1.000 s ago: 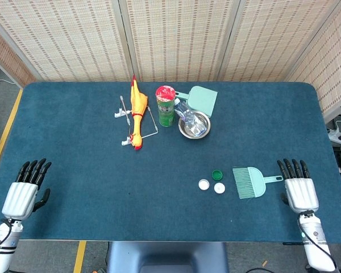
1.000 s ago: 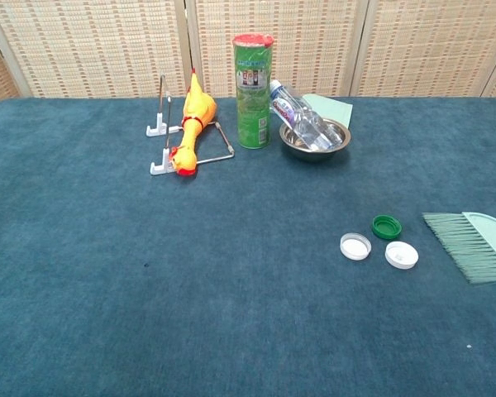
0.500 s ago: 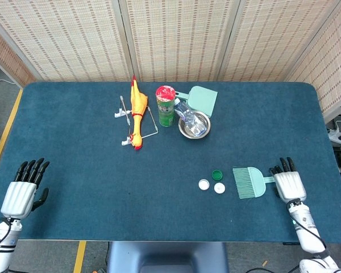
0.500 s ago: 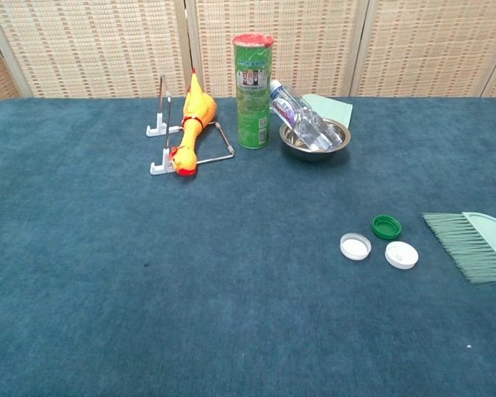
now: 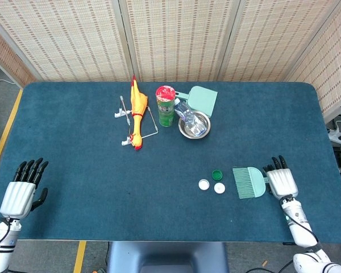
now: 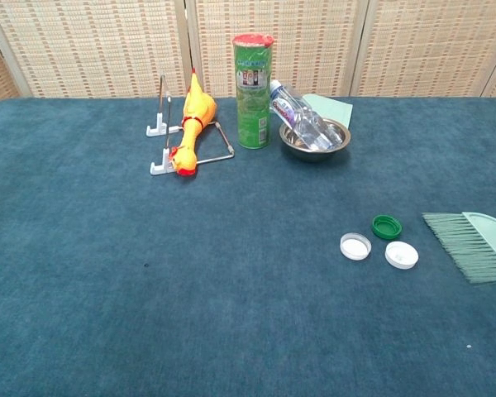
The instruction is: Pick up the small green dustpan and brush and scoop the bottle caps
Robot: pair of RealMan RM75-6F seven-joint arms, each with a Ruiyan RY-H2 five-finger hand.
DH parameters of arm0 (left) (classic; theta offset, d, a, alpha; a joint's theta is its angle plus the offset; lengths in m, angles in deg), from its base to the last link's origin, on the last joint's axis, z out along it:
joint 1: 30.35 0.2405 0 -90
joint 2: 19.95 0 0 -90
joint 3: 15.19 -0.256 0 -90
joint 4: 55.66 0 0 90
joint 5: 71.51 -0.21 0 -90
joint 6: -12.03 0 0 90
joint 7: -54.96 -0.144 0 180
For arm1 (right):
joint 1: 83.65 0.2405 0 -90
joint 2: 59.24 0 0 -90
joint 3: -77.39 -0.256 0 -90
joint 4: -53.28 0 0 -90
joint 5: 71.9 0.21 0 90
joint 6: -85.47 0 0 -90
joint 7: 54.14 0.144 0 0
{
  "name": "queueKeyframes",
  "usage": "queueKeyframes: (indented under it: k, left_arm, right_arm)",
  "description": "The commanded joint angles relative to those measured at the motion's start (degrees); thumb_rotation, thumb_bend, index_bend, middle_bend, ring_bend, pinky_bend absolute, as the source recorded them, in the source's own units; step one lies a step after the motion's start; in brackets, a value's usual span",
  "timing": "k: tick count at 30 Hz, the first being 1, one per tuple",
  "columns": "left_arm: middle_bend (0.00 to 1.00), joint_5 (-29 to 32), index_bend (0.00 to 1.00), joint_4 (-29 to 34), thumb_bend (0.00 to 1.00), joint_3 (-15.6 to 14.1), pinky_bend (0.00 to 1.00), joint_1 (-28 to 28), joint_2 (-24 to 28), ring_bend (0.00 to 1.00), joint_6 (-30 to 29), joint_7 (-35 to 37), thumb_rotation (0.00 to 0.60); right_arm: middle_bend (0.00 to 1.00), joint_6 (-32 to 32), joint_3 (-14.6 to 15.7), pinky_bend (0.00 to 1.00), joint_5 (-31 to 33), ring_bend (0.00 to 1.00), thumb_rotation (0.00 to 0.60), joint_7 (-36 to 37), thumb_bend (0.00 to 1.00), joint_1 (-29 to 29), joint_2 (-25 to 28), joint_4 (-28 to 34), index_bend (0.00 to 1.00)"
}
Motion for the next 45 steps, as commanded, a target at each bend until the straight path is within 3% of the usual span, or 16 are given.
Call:
queueKeyframes:
  k: [1, 31, 38, 45]
  left_arm:
    - [0.00, 0.0, 0.00, -0.1, 0.45, 0.0, 0.06, 0.0, 0.0, 0.00, 0.2, 0.0, 0.600]
    - [0.00, 0.6, 0.00, -0.6, 0.46, 0.2, 0.06, -0.2, -0.3, 0.00, 0.8, -0.2, 0.600]
    - [0.00, 0.5, 0.00, -0.5, 0.46, 0.1, 0.06, -0.2, -0.3, 0.00, 0.8, -0.3, 0.600]
    - [0.00, 0.4, 0.00, -0.4, 0.46, 0.1, 0.06, -0.1, -0.2, 0.00, 0.5, -0.1, 0.600]
  right_arm:
    - [0.35, -0.3, 0.2, 0.06, 0.1, 0.09, 0.600, 0.0, 0.25, -0.4, 0.5, 0.4, 0.38]
    - [0.43, 3.0, -0.2, 0.09, 2.2, 0.16, 0.600, -1.4, 0.27, 0.7, -2.1, -1.9, 0.50]
    - [0.50, 2.2, -0.3, 0.11, 1.7, 0.21, 0.600, -0.3, 0.28, 0.6, -2.4, -2.2, 0.62]
    - [0.70, 1.0, -0.9, 0.12, 1.4, 0.37, 0.600, 2.3, 0.31, 0.5, -3.9, -3.9, 0.83]
